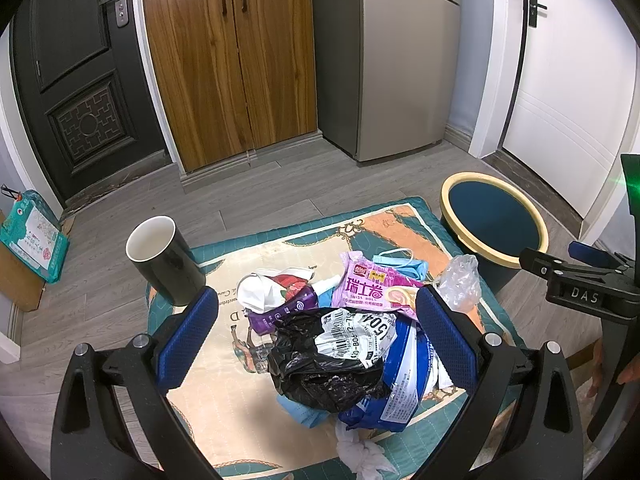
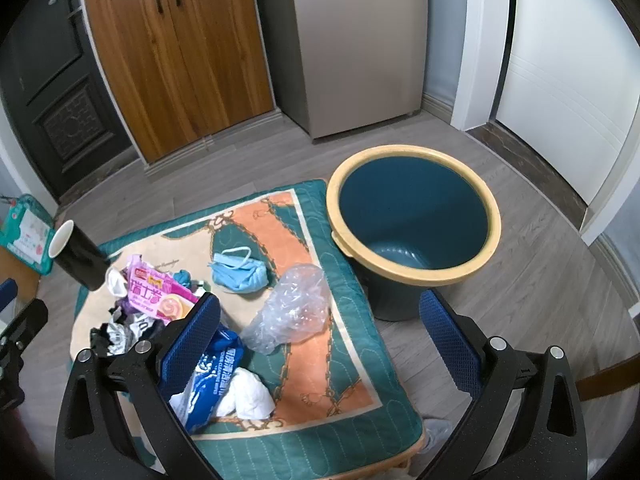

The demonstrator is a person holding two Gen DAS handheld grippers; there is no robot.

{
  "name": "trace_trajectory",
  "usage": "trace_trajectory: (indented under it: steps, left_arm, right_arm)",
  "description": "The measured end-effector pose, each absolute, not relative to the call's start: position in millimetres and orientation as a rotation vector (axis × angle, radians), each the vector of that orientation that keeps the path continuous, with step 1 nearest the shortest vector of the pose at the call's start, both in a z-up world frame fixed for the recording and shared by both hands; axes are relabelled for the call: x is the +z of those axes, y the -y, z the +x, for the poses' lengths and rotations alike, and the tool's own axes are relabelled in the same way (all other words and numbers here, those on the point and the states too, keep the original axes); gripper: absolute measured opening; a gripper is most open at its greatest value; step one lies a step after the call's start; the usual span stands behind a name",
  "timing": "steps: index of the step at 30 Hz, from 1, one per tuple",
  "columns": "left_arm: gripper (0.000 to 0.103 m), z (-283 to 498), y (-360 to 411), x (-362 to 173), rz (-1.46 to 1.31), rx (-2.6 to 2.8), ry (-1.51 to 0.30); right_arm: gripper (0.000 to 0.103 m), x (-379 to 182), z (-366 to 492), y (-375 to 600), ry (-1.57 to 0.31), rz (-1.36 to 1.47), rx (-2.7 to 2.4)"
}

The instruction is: Collect trash

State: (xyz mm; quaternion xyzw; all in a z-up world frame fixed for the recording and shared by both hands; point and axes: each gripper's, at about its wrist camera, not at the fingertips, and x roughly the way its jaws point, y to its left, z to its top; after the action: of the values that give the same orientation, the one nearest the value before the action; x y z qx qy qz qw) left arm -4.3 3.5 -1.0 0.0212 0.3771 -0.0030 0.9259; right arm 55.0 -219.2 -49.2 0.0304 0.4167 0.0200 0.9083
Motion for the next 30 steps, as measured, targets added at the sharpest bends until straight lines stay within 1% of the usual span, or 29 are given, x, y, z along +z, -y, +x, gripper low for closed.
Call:
trace_trajectory:
  steps: [30]
  left_arm:
    - [0.097, -5.6, -1.7, -4.2, 0.052, -0.01, -0.776]
  right_arm:
    - [0.099, -53.4, 57.0, 224.7, -0.873, 0.074, 0.036]
